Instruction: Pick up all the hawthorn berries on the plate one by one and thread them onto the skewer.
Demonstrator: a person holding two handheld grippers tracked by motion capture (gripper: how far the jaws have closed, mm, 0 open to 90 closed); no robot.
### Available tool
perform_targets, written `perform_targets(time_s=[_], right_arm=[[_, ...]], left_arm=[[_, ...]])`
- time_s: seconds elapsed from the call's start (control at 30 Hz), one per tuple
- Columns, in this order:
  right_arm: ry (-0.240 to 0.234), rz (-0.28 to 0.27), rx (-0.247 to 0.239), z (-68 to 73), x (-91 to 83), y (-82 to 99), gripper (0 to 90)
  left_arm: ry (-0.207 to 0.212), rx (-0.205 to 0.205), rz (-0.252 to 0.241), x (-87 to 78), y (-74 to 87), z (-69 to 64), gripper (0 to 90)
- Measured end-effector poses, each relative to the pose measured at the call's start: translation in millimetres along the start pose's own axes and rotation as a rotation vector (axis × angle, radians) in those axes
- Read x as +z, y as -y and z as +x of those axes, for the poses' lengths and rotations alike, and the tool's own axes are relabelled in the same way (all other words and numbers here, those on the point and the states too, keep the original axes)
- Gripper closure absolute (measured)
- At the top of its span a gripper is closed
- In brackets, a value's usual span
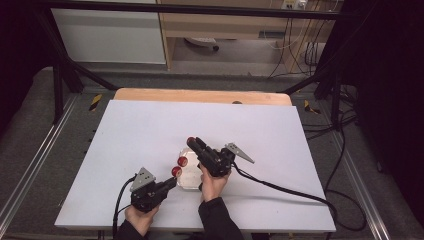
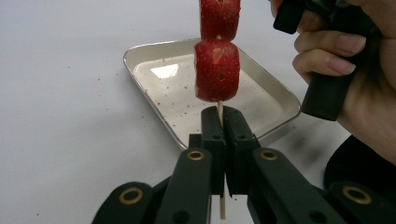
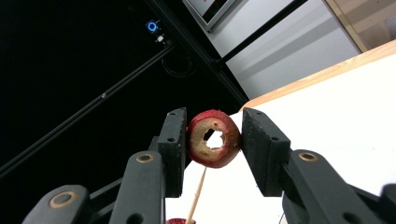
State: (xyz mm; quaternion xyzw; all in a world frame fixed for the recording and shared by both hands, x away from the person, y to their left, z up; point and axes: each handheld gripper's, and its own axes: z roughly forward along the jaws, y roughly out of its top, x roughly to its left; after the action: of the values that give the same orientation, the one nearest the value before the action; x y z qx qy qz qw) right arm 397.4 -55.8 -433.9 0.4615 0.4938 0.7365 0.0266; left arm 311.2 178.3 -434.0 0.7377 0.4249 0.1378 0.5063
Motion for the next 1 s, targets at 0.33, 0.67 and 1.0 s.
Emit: perform_targets(time_s=[0.33, 0.67, 1.0], right_arm=[[0.001, -0.003, 0.011, -0.4, 0.0, 3.9, 61.9], [-0.004, -0.007, 0.024, 0.6, 0.1, 5.3, 62.0], [-0.013, 0.025, 0.034, 1.5, -0.8, 8.6, 62.1]], left_arm=[[-0.018, -0.029, -0.015, 0.2, -1.2, -0.6, 88.2], [-0.014, -0.055, -0.046, 3.7, -5.0, -6.7, 88.3], [-0.01, -0.068, -0.052, 8.5, -11.7, -5.1, 88.5]])
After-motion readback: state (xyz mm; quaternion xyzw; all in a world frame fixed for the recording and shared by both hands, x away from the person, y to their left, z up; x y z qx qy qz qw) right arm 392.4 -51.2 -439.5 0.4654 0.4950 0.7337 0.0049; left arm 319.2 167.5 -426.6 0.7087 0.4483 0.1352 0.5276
